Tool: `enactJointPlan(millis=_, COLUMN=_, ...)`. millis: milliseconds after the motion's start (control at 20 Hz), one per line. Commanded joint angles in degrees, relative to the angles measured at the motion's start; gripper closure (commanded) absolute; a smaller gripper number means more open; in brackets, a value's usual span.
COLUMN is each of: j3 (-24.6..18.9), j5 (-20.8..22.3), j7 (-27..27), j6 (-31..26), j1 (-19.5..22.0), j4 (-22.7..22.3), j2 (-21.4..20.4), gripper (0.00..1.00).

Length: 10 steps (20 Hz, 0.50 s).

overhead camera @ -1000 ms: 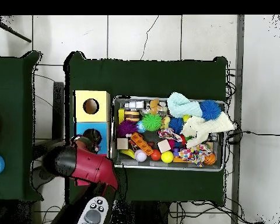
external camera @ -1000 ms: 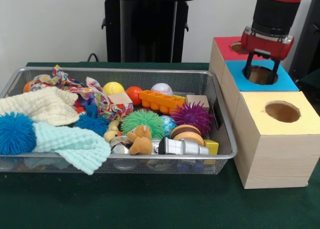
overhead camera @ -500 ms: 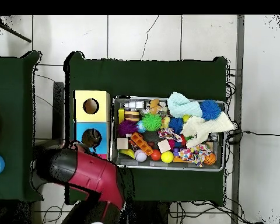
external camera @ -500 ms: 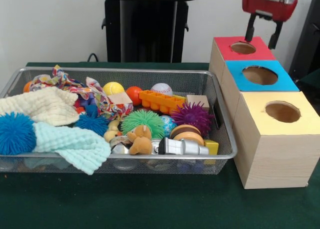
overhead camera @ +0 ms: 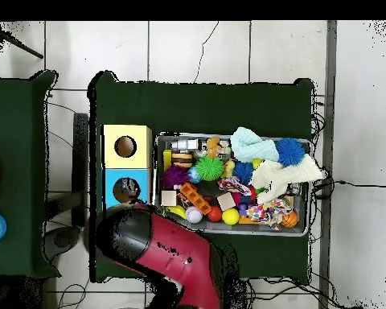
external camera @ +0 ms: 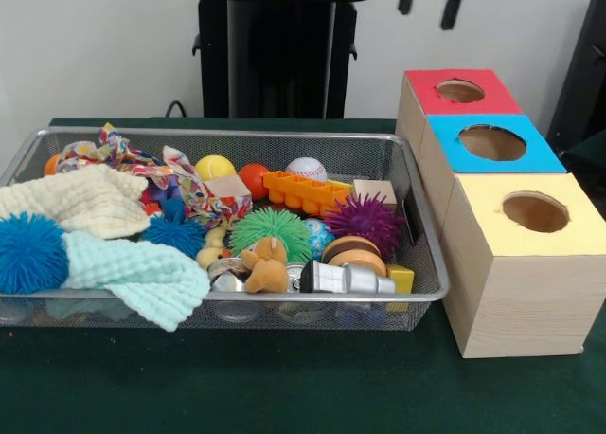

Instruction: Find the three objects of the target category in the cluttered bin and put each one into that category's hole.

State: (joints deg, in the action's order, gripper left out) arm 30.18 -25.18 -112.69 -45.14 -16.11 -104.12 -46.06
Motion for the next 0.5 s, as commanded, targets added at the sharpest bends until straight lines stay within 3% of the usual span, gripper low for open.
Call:
enactJointPlan(millis=50, j3=-5.61, j5=5.82, j7=6.25, j6=8.58, j1=9.75, j4=-4.09, j2=0.33, gripper=0.00)
enactJointPlan(millis=250, j3=-12.35, j5=6.90, j7=7.89, j6=15.01, j1=15.03, j4=-7.06, j2=0.62, gripper=0.00)
enactJointPlan(millis=500, j3=-17.50, j5=8.32, j7=4.63, j6=20.66, j1=18.48, j4=-11.16, j2=0.69, gripper=0.00)
